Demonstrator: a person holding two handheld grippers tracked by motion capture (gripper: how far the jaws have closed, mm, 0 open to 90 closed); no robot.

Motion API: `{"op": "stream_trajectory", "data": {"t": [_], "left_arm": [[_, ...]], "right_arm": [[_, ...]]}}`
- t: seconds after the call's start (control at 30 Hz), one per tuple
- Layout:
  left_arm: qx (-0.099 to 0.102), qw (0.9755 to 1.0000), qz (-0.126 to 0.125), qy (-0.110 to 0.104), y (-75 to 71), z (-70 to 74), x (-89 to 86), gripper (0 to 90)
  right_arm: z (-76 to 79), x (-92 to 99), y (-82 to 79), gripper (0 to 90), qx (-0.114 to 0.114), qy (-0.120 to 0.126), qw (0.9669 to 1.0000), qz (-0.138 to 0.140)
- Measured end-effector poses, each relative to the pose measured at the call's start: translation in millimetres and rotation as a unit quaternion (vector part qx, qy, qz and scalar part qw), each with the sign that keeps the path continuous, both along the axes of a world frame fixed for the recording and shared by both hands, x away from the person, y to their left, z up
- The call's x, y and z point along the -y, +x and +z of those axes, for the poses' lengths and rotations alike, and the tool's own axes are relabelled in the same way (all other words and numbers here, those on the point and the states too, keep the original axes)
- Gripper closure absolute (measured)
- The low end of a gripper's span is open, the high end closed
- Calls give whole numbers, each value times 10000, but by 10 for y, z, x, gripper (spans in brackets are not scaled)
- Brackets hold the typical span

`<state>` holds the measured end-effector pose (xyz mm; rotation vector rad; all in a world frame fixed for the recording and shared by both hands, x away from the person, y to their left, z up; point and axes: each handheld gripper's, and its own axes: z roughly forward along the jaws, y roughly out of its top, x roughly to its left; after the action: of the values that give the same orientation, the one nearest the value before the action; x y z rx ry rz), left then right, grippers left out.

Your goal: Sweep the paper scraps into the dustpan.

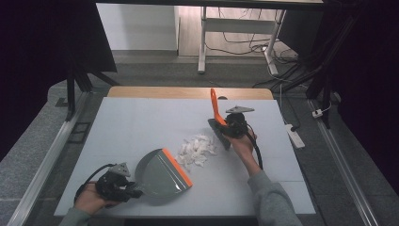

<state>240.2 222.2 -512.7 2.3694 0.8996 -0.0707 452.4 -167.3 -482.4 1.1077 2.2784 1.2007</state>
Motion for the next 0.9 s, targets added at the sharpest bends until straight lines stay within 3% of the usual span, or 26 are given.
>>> {"op": "stream_trajectory", "data": {"t": [0.53,0.73,0.9], "left_arm": [[-36,10000,44,-54,23,-26,19,612],[-58,10000,49,-64,37,-36,31,612],[-62,9999,52,-88,42,-48,42,612]], "right_arm": [[-136,-231,123,705,-323,-384,9984,248],[-139,-315,91,705,-343,-413,9979,367],[-135,-405,23,705,-285,-581,9967,480]]}}
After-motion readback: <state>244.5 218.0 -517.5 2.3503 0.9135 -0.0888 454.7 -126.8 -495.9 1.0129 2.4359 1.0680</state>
